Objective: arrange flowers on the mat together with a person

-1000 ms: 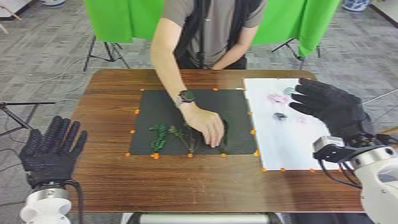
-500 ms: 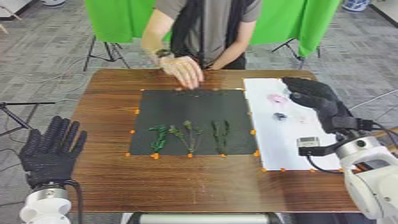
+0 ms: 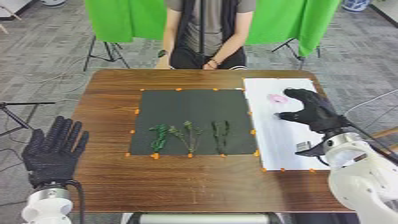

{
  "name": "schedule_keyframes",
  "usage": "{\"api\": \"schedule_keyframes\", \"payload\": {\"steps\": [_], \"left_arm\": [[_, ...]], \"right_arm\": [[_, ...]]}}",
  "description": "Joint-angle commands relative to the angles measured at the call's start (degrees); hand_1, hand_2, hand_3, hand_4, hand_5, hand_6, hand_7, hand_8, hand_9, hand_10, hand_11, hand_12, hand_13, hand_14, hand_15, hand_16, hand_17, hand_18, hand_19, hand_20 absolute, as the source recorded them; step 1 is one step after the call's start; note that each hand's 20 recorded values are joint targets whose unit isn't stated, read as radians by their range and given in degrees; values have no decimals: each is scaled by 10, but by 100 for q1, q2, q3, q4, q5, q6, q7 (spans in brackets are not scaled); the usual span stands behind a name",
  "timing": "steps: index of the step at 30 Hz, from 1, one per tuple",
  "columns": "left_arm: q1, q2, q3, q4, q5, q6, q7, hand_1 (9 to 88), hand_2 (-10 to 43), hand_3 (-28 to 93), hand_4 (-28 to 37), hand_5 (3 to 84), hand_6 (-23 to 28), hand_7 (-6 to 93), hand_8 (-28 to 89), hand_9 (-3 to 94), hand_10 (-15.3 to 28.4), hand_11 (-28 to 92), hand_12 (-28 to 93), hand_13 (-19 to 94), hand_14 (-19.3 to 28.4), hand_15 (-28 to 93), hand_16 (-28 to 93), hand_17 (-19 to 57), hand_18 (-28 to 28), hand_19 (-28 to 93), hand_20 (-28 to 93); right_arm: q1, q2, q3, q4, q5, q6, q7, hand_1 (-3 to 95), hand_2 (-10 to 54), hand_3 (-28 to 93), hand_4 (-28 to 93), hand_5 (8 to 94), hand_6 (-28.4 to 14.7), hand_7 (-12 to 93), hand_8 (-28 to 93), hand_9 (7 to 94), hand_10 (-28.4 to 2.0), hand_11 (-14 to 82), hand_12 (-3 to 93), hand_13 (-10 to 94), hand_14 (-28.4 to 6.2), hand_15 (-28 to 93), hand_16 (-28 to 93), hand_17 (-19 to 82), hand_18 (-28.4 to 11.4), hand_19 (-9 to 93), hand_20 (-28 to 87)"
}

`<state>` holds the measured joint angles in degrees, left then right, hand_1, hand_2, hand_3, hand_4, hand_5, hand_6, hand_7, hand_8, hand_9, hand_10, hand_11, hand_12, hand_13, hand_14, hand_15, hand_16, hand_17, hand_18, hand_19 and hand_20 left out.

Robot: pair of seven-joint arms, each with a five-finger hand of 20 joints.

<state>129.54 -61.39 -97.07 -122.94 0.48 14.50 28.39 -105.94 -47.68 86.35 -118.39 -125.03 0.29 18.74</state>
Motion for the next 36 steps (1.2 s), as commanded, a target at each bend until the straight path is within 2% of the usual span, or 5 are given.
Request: {"api": "schedule_keyframes", "payload": {"steps": [1, 19, 26, 31, 36], "left_arm": [[110, -21, 41, 10, -17, 28, -26, 268, 109, 769, -283, 484, 85, 136, -105, 394, 130, 178, 53, 298, 131, 238, -68, -56, 141, 362, 88], [142, -108, 73, 40, -38, 126, -114, 268, 112, 767, -283, 485, 87, 136, -105, 400, 135, 181, 56, 301, 131, 241, -71, -51, 135, 358, 86], [114, -166, 56, 82, -54, 200, -189, 268, 114, 765, -283, 486, 88, 136, -105, 401, 135, 182, 57, 301, 131, 240, -72, -52, 135, 360, 86], [83, -189, 60, 102, -68, 201, -220, 268, 116, 766, -283, 486, 88, 137, -106, 402, 135, 183, 56, 301, 131, 242, -72, -52, 135, 360, 85], [97, -183, 71, 89, -28, 204, -233, 268, 116, 765, -283, 486, 89, 137, -105, 402, 136, 184, 57, 301, 131, 242, -73, -52, 135, 362, 85]], "right_arm": [[1197, 329, -965, 625, -695, -502, 421, 337, -95, 810, -277, 392, -61, 143, -112, 364, -150, 72, 102, 361, -114, 133, 183, 157, -151, 575, 175], [2605, -51, -2203, 1607, -674, -2177, 1509, 457, -95, 770, -283, 534, -41, 163, -125, 511, -132, 117, 115, 506, -107, 296, 164, 296, -181, 783, 331], [2434, -79, -2304, 1698, -725, -1742, 1245, 535, -95, 689, -283, 637, -18, 273, -43, 654, -126, 190, 172, 613, -92, 355, 201, 354, -169, 794, 368], [2364, -71, -2429, 1719, -814, -1500, 1192, 598, -95, 646, -281, 699, 0, 366, -2, 796, -109, 103, 375, 682, -83, 368, 356, 362, -185, 805, 420], [2387, -37, -2481, 1567, -856, -1034, 1092, 620, -95, 642, -282, 728, 0, 379, 16, 833, -107, 104, 420, 706, -87, 383, 382, 370, -179, 799, 421]]}}
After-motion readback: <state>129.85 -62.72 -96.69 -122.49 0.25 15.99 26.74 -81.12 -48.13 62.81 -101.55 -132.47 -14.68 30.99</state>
